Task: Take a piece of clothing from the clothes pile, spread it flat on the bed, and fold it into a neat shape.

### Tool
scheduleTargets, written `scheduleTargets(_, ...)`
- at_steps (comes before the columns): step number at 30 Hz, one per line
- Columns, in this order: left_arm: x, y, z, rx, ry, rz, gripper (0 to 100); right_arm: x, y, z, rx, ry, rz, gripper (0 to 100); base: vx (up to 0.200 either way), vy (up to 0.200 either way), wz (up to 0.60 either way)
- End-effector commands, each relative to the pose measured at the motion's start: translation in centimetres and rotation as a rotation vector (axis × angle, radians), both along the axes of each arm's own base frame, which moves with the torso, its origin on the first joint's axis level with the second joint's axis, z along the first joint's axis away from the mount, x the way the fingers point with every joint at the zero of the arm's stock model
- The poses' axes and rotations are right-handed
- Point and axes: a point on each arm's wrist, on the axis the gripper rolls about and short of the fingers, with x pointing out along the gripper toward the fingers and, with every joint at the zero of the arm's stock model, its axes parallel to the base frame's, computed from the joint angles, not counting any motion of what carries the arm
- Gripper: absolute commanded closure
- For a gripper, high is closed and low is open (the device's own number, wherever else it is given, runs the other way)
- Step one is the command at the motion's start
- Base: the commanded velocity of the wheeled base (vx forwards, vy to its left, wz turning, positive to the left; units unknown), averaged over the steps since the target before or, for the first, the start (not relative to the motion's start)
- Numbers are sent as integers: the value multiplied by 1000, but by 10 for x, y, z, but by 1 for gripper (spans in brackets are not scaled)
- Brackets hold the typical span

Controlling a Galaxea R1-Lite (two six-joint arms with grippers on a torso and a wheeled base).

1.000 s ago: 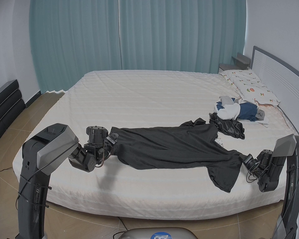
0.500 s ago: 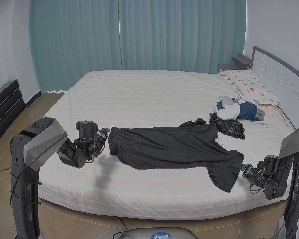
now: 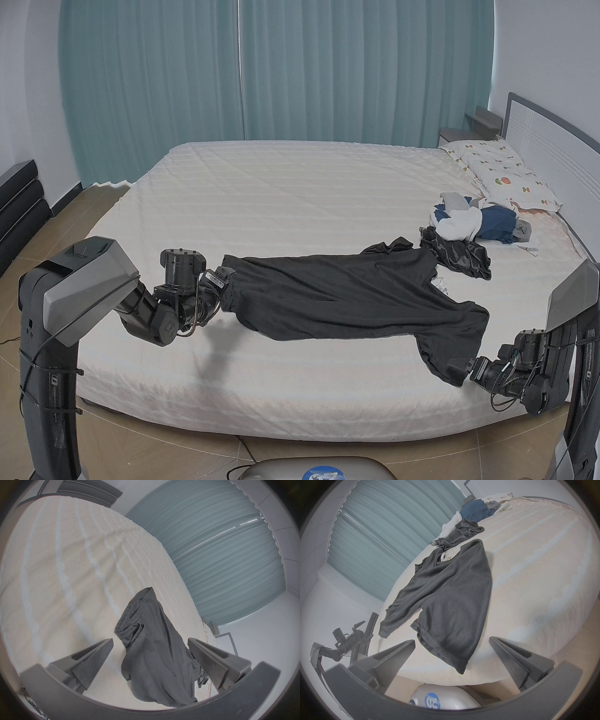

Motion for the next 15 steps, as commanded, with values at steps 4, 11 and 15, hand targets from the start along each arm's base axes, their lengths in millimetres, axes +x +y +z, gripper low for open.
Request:
scheduleTargets(4,-2,-2,-2,15,7,-12,0,-1,4,-3,-5,8,11,100,0,0,0)
scheduleTargets(11,-4,-5,-6,31,27,-24,0,-23,3,5,-85,36,66,100,0,0,0)
scheduleTargets(15,-6,-6,-8,34,36,-29,0,-30,1,8,-124,36,86,100,0,0,0)
